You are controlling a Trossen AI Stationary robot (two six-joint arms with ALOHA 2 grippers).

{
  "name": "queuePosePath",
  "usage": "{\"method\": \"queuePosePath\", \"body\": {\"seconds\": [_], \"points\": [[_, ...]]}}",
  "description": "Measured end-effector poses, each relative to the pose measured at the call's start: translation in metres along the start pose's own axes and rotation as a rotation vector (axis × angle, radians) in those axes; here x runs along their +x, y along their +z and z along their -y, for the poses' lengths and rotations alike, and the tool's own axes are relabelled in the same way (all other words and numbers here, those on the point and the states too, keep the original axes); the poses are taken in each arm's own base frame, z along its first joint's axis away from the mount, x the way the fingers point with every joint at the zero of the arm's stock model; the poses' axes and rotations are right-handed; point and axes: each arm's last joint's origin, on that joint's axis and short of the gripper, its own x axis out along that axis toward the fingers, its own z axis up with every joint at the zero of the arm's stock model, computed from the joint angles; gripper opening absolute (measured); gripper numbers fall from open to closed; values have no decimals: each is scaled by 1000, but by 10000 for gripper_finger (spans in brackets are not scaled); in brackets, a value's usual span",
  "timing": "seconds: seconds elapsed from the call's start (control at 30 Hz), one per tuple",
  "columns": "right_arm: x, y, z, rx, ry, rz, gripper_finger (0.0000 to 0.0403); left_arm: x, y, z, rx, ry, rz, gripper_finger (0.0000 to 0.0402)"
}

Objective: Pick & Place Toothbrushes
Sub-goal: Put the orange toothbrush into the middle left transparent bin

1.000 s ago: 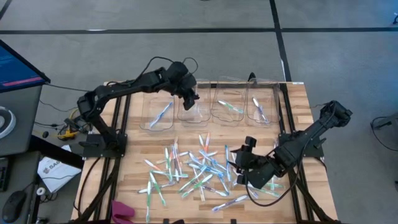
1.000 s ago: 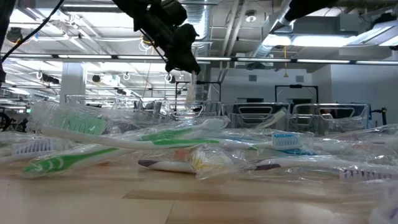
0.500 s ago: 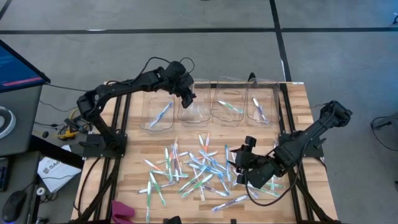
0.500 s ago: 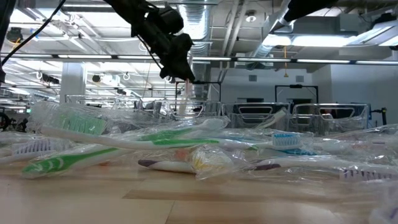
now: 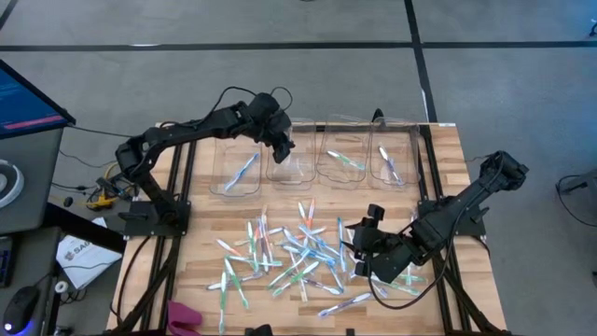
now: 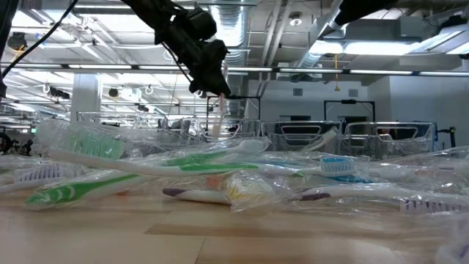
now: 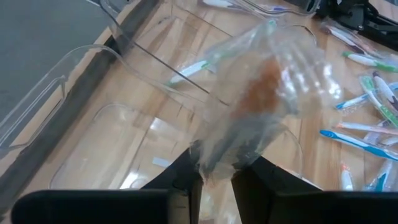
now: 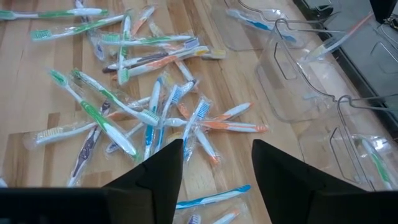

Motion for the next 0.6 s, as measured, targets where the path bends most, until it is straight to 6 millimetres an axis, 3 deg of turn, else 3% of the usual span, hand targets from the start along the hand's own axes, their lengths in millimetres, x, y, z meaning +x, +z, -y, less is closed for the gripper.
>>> {"method": "queuePosePath", "body": {"seconds": [0.3, 0.6], "points": [[0, 0, 0, 0, 0, 0, 180, 0, -3, -2, -5, 88, -28, 84], [0, 0, 0, 34, 0, 0, 179, 2, -4, 2, 0, 83, -42, 177]]}}
